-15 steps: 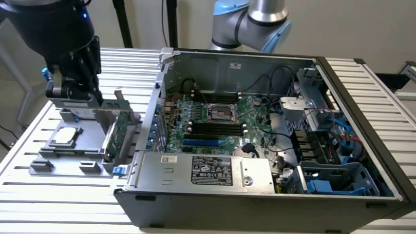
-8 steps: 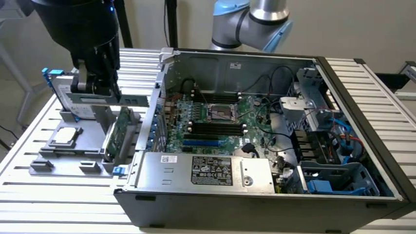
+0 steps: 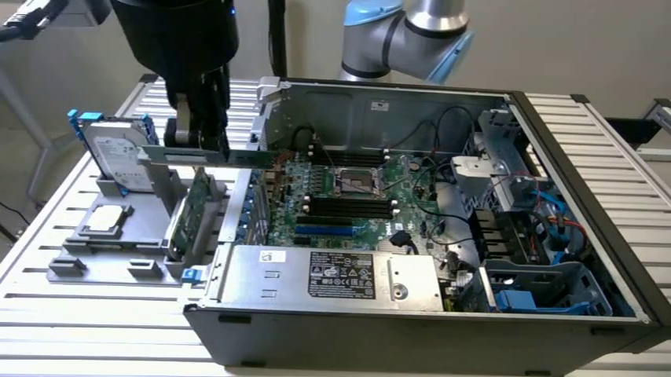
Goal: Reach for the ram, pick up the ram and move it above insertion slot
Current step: 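Pick up the ram and move it above insertion slot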
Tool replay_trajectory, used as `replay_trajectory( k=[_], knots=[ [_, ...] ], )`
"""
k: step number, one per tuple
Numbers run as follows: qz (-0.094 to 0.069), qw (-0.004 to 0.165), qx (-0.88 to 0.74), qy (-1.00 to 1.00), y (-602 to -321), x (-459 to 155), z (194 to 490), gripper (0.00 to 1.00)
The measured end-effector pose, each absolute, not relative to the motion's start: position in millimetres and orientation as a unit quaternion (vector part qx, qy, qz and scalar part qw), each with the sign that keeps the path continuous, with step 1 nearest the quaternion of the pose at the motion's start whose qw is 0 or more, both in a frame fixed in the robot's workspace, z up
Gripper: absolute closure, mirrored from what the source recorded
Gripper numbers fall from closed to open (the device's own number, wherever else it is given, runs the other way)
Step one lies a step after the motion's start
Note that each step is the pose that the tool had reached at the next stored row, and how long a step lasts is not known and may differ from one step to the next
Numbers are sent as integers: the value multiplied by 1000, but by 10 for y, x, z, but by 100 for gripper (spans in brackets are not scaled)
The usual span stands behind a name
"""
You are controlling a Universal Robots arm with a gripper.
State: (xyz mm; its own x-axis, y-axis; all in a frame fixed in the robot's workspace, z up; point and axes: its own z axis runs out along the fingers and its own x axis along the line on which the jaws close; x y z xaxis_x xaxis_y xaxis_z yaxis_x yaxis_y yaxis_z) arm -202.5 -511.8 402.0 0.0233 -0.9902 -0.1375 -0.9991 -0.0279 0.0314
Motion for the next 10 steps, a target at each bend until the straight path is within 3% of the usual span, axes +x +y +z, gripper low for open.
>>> replay_trajectory(
  k=[10],
  knots=[
    [63, 40, -714, 696, -5113, -1570, 4022, 86]
  ],
)
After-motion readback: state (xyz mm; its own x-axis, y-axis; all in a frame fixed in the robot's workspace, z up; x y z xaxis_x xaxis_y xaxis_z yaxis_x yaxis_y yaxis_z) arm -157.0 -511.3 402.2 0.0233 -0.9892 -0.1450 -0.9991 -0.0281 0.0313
